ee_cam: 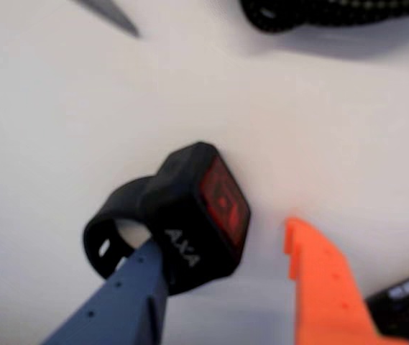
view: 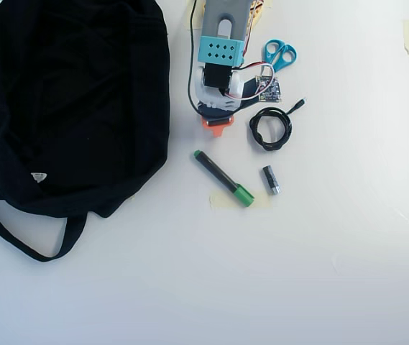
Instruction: Put the bike light into the black bag
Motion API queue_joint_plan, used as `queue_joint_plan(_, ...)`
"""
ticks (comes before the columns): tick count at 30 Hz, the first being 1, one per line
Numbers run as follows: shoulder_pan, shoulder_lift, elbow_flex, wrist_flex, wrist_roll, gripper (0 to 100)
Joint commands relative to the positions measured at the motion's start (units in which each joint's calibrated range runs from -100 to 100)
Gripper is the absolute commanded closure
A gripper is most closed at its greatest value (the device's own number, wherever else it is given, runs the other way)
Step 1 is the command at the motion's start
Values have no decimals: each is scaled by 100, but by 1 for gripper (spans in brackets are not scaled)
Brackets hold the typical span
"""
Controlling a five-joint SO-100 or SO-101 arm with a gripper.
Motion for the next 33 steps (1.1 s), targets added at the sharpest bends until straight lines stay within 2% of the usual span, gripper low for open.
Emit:
queue_joint_plan(1, -34, 78, 53, 49, 35, 84)
queue_joint_plan(11, -34, 78, 62, 66, 35, 90)
queue_joint_plan(19, -34, 78, 62, 74, 35, 91)
queue_joint_plan(22, -34, 78, 62, 100, 35, 98)
queue_joint_plan(33, -41, 37, 44, 298, 4, 98)
